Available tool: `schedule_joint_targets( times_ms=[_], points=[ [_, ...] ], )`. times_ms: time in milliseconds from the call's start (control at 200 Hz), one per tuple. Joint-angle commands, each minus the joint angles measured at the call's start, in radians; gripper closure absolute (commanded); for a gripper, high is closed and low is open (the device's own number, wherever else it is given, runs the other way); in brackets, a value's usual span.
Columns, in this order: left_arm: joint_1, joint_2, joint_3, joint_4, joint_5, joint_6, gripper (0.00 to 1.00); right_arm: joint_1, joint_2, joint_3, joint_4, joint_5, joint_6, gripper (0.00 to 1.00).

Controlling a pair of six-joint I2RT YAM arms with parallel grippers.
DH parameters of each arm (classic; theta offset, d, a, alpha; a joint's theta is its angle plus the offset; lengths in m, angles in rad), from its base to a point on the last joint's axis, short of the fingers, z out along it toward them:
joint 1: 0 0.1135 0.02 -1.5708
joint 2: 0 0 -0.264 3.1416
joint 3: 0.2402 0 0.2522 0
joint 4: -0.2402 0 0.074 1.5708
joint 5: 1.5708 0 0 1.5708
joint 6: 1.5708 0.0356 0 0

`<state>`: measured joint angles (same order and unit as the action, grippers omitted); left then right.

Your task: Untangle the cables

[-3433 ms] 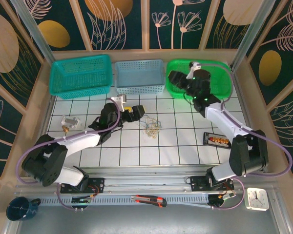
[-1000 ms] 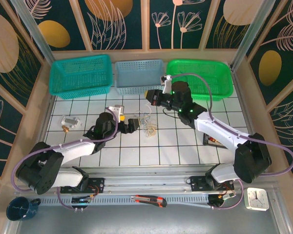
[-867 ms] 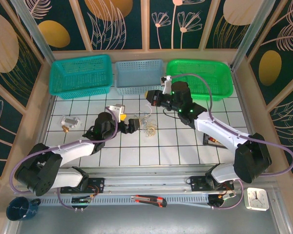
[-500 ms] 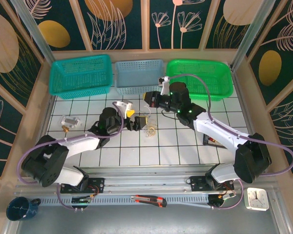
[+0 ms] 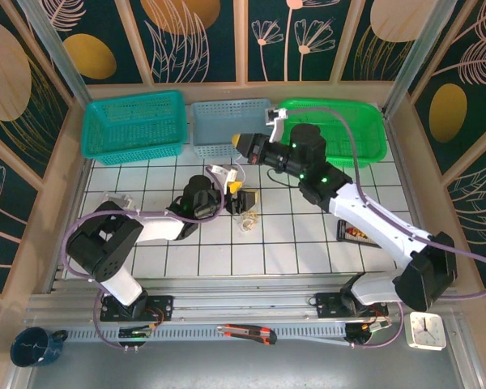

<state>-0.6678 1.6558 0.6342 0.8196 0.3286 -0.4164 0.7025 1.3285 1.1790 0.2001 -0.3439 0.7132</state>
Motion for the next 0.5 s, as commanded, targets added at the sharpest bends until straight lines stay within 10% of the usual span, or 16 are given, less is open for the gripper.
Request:
schedule_joint_targets(
  times_ms=[0,495],
  points=[
    [-0.002,0.025,-0.045,0.105,-0.005,-0.017,0.29,0.006,-0.040,0.080,0.101,-0.028,0.036,1.00],
    [-0.002,0.086,-0.141,0.171,-0.005,-0.046,0.49,-0.016,0.009,0.371,0.232,-0.052,0.067,1.00]
  ],
)
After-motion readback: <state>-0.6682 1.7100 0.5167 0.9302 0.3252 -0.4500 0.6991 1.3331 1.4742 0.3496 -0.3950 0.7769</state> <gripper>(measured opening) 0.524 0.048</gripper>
